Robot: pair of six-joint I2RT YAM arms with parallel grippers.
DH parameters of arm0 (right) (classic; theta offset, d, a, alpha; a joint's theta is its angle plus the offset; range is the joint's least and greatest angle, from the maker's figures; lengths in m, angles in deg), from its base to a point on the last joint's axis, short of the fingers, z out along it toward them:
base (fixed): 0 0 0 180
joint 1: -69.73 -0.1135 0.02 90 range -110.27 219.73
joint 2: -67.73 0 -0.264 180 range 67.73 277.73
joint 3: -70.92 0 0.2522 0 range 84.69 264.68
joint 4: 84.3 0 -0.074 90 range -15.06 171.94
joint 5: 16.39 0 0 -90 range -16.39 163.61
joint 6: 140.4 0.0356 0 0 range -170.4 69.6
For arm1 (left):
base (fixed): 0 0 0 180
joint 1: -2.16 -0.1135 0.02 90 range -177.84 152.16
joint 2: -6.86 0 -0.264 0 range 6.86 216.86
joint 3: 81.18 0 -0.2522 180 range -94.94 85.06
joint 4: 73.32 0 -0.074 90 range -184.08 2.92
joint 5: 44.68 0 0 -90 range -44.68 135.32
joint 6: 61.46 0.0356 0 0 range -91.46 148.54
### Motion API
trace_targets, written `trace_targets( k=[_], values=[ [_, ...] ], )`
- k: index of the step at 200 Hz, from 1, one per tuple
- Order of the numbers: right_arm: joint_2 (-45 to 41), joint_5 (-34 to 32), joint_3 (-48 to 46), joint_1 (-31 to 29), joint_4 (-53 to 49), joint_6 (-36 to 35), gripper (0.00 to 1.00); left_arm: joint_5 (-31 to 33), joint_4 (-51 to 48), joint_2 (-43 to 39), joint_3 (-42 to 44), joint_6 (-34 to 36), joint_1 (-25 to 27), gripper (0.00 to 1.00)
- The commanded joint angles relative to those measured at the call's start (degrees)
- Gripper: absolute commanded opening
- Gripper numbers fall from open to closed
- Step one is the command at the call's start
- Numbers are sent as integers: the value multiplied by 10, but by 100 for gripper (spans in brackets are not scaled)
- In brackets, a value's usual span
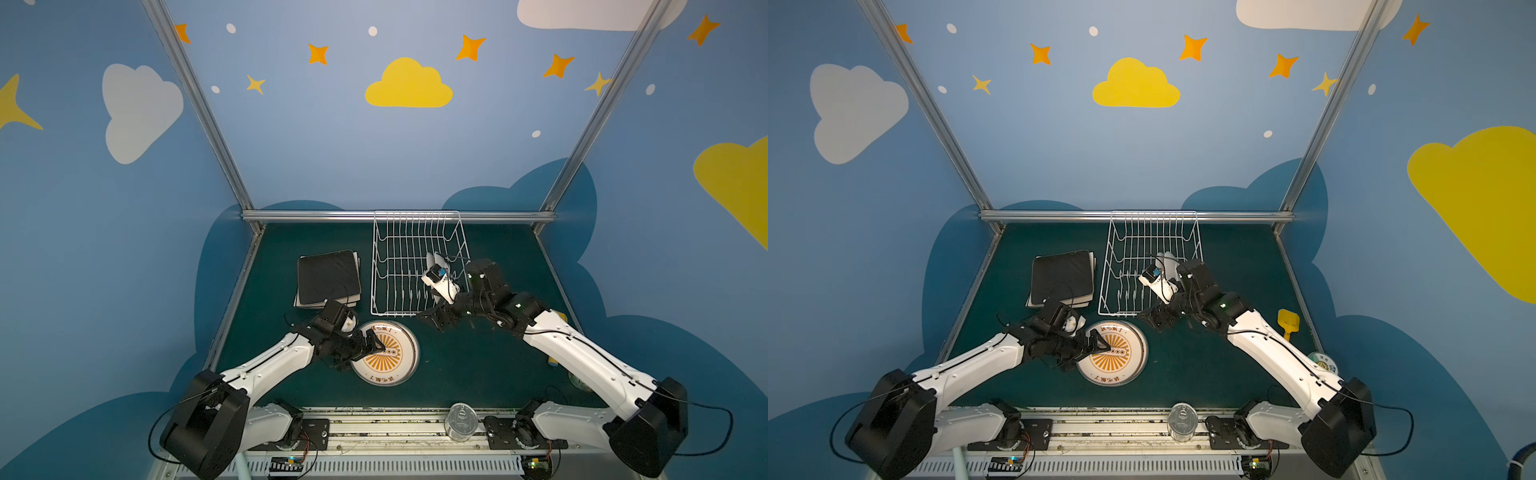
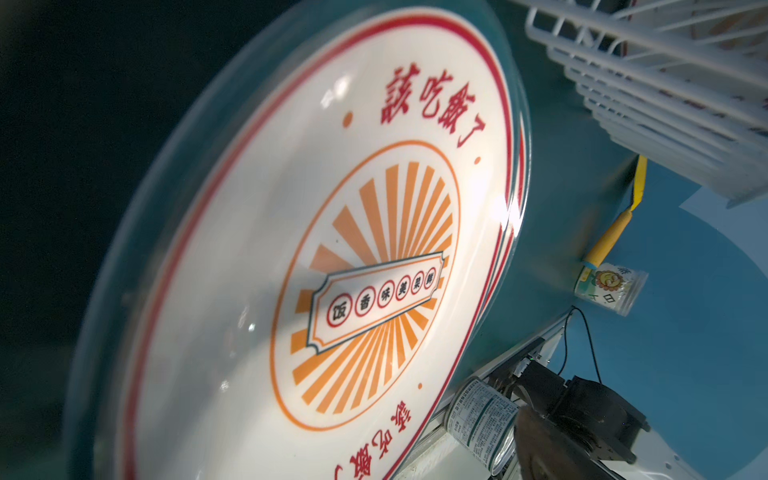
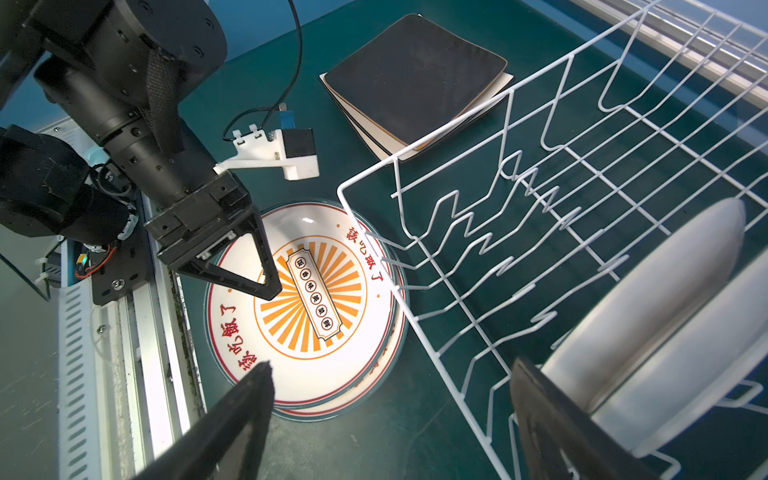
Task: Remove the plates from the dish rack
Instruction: 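Press the plate flat onto the stack with left gripper while right moves to rack, then open the left gripper and move it to the rack while right grips a white plate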
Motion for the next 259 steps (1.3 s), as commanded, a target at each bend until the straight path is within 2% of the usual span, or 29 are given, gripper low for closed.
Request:
trace_targets(
  k=[1, 68, 111, 152, 213, 259],
  values=[
    [1, -2, 17, -4, -12, -5, 89, 18, -48, 12, -26, 31, 4, 99],
    [-1, -1, 13, -4, -4, -3, 89, 38, -114, 4, -66, 61, 3, 99],
    [-1, 2, 11, -4, 5, 4, 89, 59, -180, 13, -120, 106, 2, 100],
    [-12, -19, 1, -4, 9, 12, 89, 75, -208, 13, -137, 128, -3, 99],
    [-50, -50, -35, -3, 54, 14, 89, 56, -181, 14, -116, 124, -11, 99],
    [-51, -56, -32, -2, 50, 14, 89, 75, -200, 7, -148, 134, -12, 99]
  ],
)
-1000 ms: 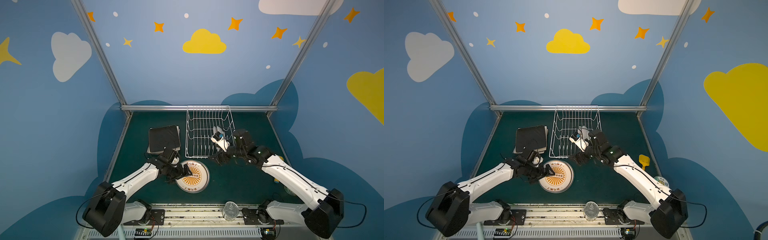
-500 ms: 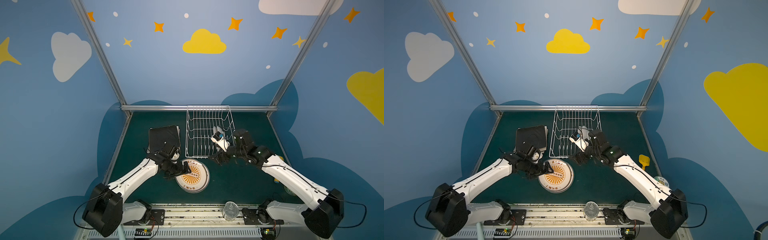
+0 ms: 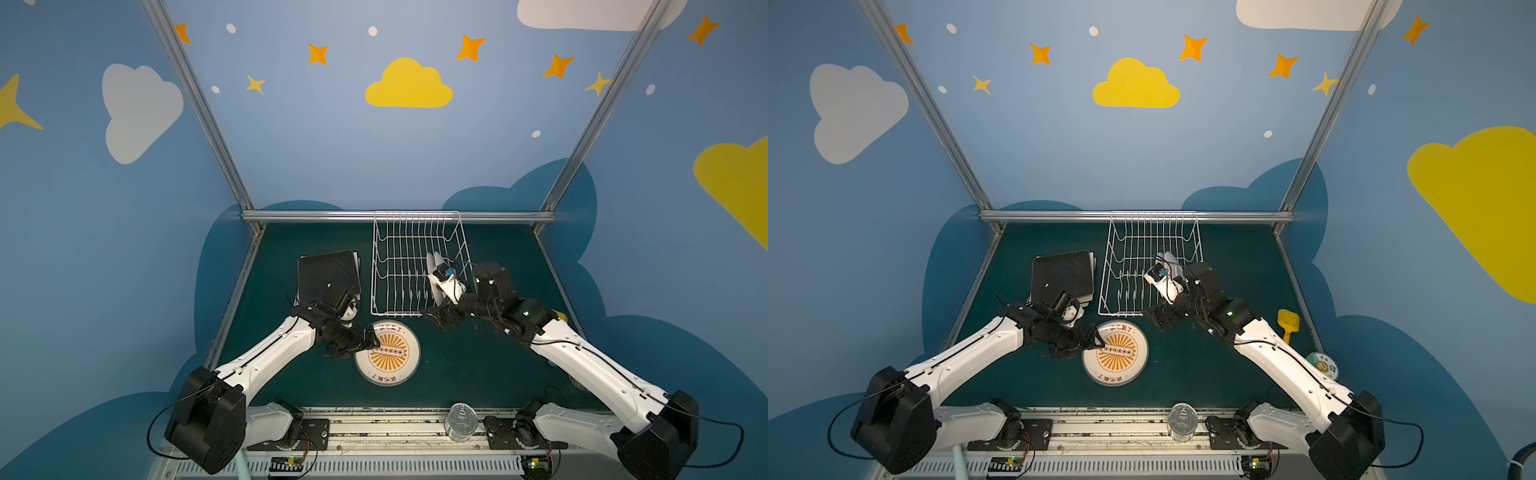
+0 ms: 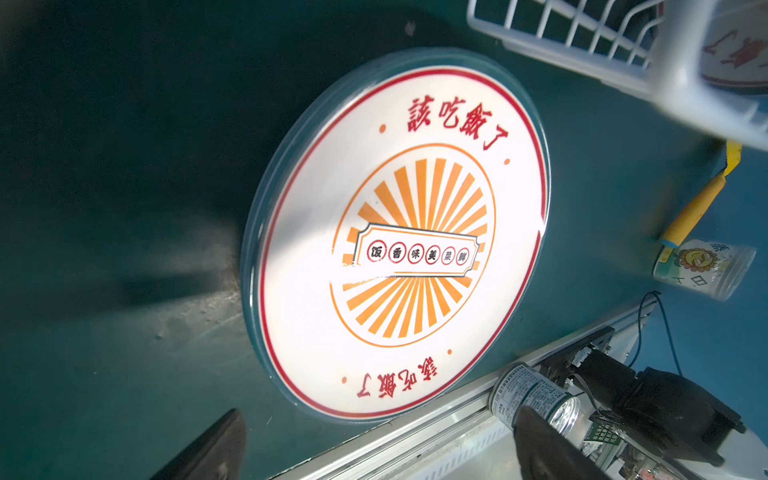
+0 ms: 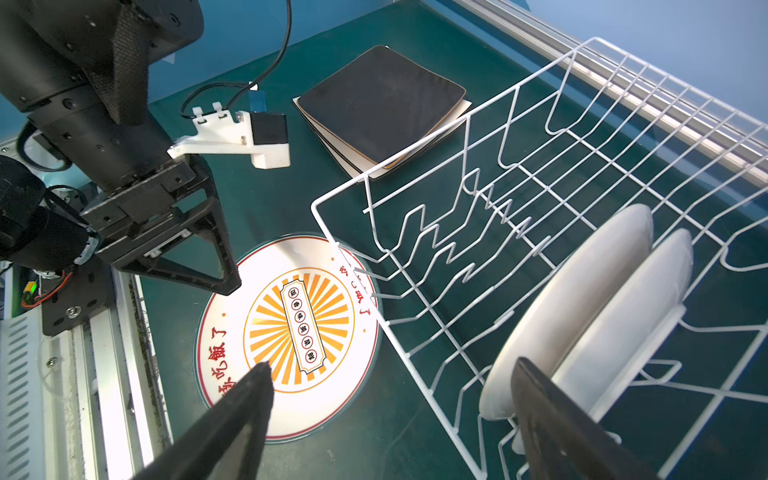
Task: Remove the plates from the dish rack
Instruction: 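Open the left gripper and move it to the rack while right grips a white plate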
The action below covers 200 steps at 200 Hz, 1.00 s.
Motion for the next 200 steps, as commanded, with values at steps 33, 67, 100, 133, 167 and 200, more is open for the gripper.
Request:
trace_targets(
  k=[33, 67, 100, 133, 167, 200],
  values=[
    [-21, -30, 1, 2, 11, 16, 89, 17, -15, -11, -75, 19, -4, 99],
    [-38, -53, -2, 21, 5, 46, 90, 19, -15, 5, -161, 52, -5, 99],
    [-60, -58, -5, 47, -14, 75, 90, 9, -27, 57, -263, 87, -5, 98],
    [-95, -72, -27, 81, -29, 121, 90, -33, 40, 120, -320, 63, -3, 93],
    [-132, -85, -53, 105, -45, 156, 91, -54, 114, 192, -368, 27, 17, 85],
    [-141, -84, -60, 126, -65, 170, 92, -47, 110, 258, -431, 25, 33, 75]
  ],
)
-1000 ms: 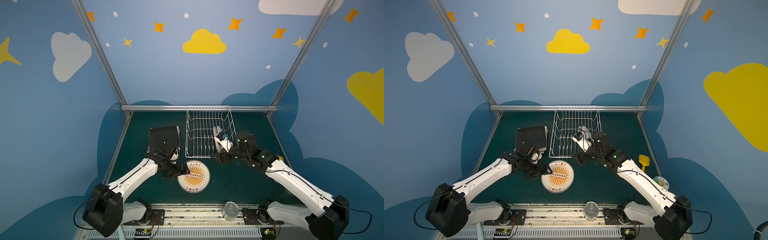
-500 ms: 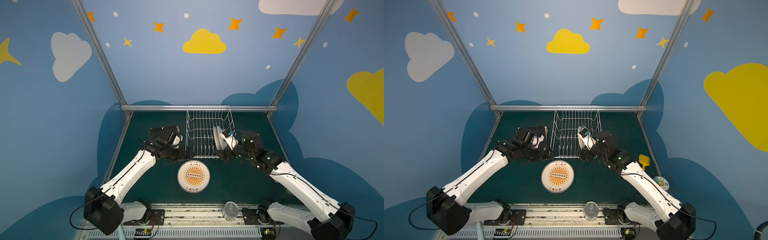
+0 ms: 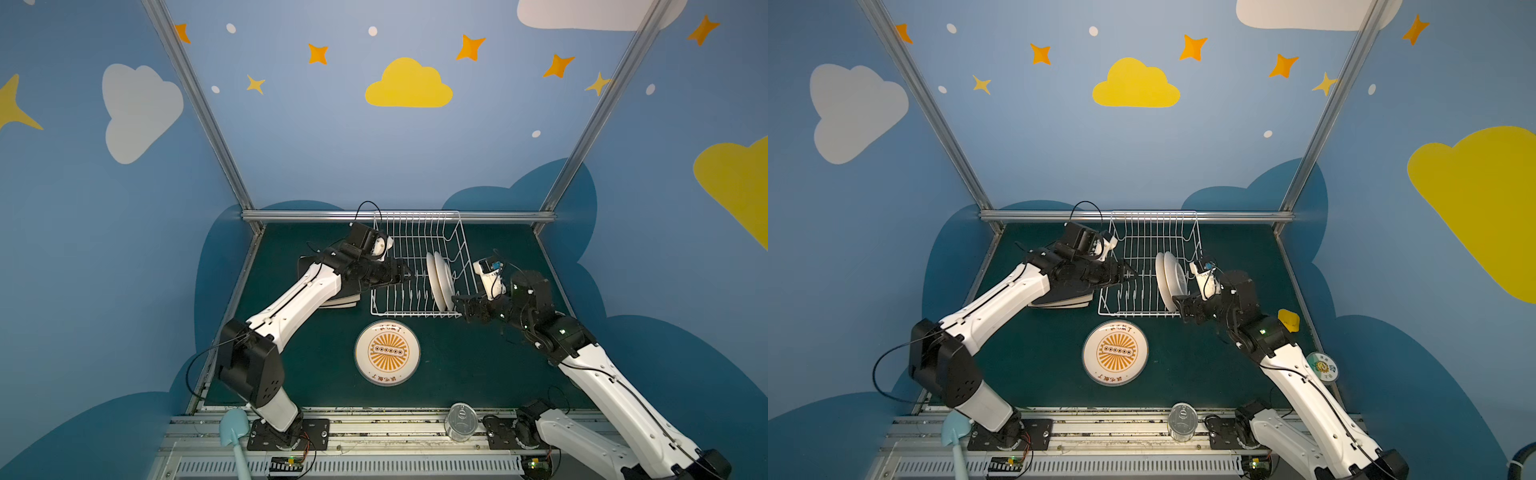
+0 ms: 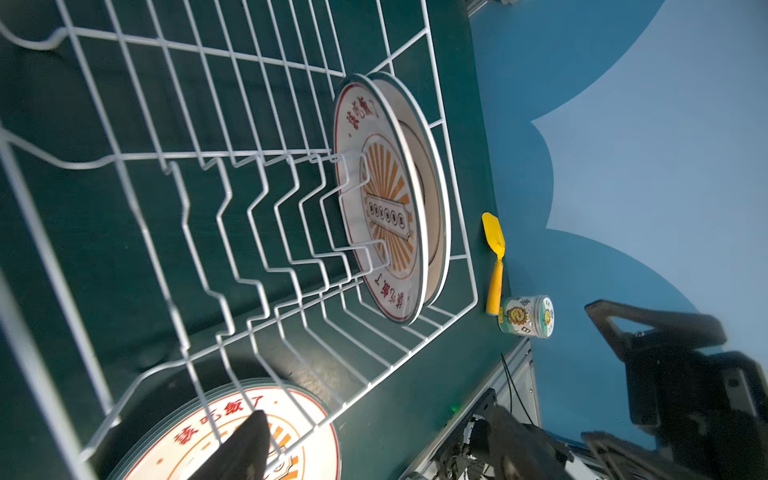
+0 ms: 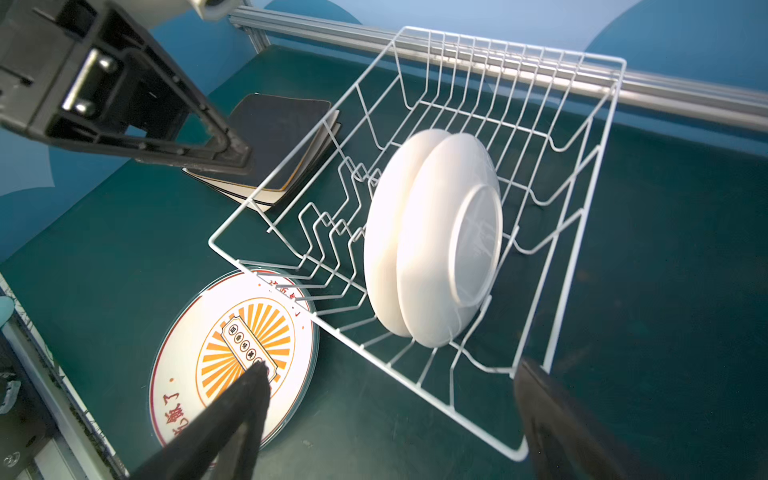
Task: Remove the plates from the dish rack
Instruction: 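Open the left gripper and move it to the rack while right grips a white plate, then grasp the patterned plate in the rack with left gripper while right holds white plate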
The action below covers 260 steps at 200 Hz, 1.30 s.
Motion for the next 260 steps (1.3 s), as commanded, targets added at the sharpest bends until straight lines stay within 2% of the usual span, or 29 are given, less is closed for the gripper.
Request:
trace_targets(
  k=[1, 18, 52, 95, 109, 146, 226, 260],
  values=[
    [-8, -6, -6, 11, -21, 25, 92, -10, 20, 31, -43, -7, 10, 74],
    [-8, -6, -6, 16, -25, 25, 92, -5, 12, 57, -66, -6, 14, 63],
    [-19, -21, -15, 18, -28, 20, 92, 5, 6, 97, -100, -2, 25, 58],
    [-29, -19, -24, 22, -21, 20, 92, 12, -10, 155, -152, -1, 41, 56],
    [-31, -18, -24, 22, -21, 17, 92, 18, -17, 170, -165, 0, 45, 53],
    [-37, -18, -27, 23, -10, 16, 91, 44, -41, 200, -193, 2, 50, 50],
    [-32, -17, -21, 24, -5, 14, 92, 36, -37, 250, -233, -19, 55, 48],
    [-32, -15, -25, 24, -3, 18, 92, 41, -47, 265, -246, -24, 58, 39]
  ],
)
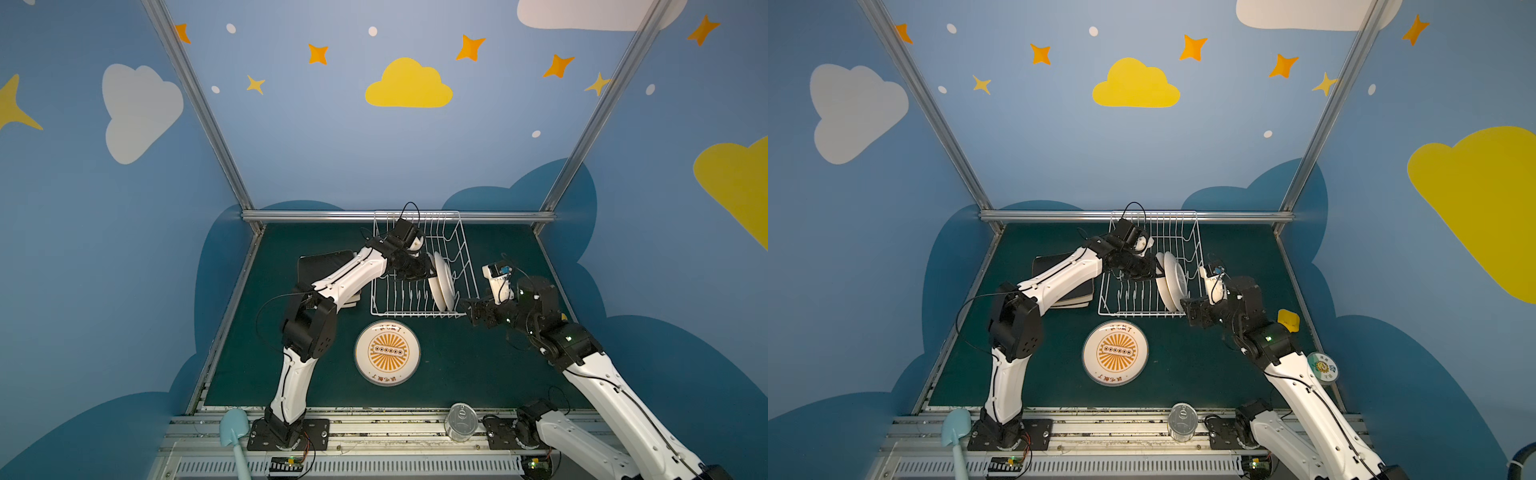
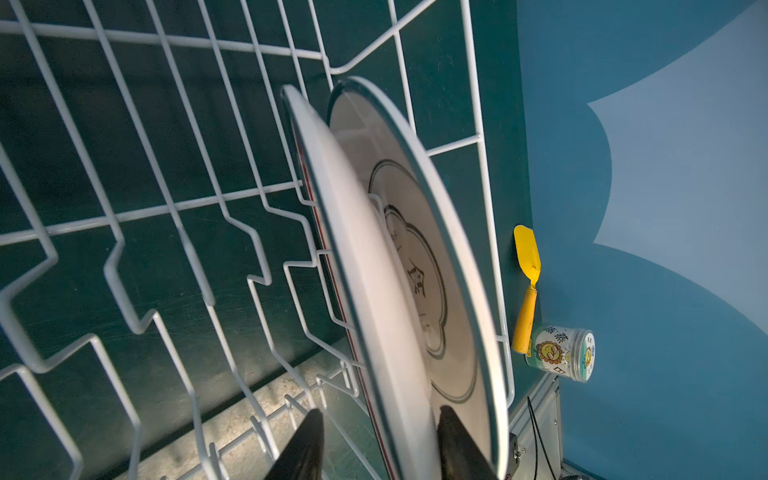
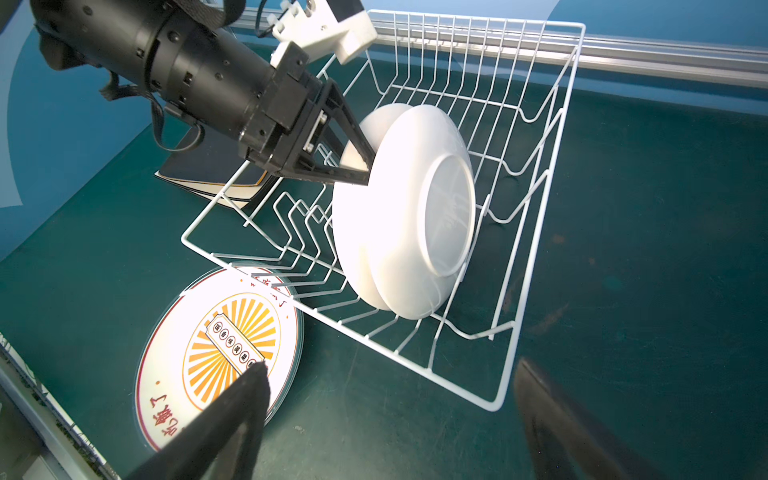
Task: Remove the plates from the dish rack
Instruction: 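Grasp the patterned plate in the rack with left gripper while right holds white plate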
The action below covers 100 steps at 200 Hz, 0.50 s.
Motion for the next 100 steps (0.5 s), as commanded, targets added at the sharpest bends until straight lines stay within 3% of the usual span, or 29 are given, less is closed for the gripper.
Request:
trace_targets(
  k=[1, 100],
  values=[
    [-3, -3, -4, 2, 14, 4, 92, 8, -19, 15, -19, -3, 4, 38],
    [3, -3, -1, 2, 15, 3, 92, -8, 10, 29, -7, -38, 14, 35]
  ],
)
